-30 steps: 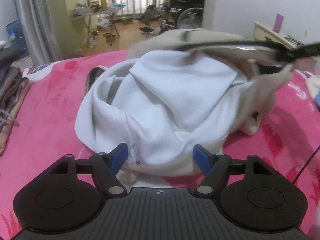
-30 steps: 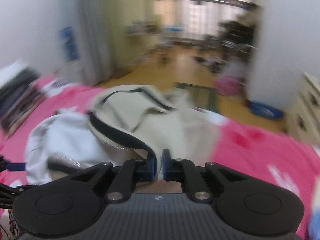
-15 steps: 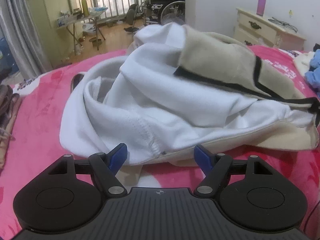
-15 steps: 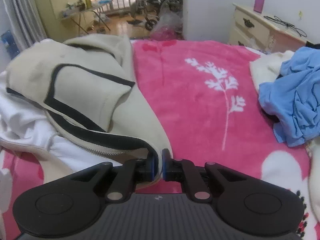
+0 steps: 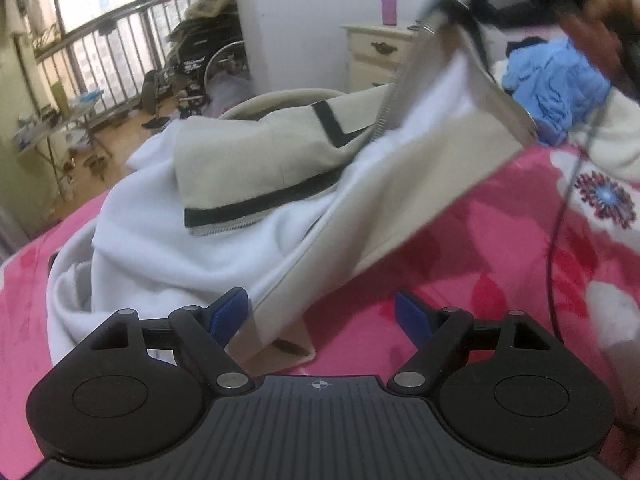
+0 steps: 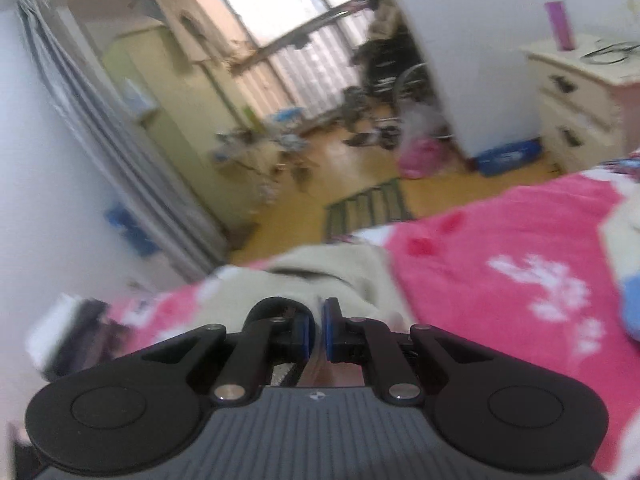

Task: Fold clothes
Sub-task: 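Lift the jacket up with both grippers, raising the zipper edge high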

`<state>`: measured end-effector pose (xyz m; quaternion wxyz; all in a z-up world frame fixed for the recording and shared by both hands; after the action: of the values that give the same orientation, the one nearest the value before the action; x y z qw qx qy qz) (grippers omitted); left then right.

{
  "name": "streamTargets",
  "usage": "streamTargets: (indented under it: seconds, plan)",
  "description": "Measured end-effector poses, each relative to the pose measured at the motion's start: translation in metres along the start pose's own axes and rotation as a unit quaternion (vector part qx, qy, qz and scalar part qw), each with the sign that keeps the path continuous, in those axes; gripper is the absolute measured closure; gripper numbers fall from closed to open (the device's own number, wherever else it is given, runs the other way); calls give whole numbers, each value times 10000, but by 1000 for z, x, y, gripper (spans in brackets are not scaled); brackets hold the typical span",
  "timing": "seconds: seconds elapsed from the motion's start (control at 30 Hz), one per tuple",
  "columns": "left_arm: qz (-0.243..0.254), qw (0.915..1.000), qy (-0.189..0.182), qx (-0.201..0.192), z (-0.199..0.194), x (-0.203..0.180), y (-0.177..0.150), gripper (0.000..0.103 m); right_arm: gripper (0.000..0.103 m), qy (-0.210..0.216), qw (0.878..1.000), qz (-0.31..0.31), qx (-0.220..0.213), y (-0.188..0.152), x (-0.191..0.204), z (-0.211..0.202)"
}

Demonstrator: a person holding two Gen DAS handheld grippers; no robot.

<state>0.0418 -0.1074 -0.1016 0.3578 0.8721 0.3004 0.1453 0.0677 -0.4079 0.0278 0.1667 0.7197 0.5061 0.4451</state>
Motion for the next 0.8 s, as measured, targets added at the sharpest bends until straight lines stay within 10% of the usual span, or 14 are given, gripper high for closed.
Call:
streamTargets:
  seconds: [0.4, 0.8]
  plan:
    - [1199, 9866, -1054, -330, 24, -3, 48, 23, 95, 1984, 9726, -859, 855, 23, 115, 38]
    - [611, 9833, -1435, -932, 4, 7, 79, 23, 95, 2700, 9528, -808, 1126, 40, 173, 62]
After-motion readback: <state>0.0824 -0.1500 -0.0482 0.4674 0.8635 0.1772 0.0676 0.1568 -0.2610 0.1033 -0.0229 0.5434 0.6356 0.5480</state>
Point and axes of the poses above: each gripper's, at about its wrist camera, not at the fingertips, and z roughly the way its jaws point, x to its left, y to its top, the point moved 8 cm from there along z, roughly the way its jaws point, and after that the axes turned 7 degrees about -y, right-handed, at the moved point
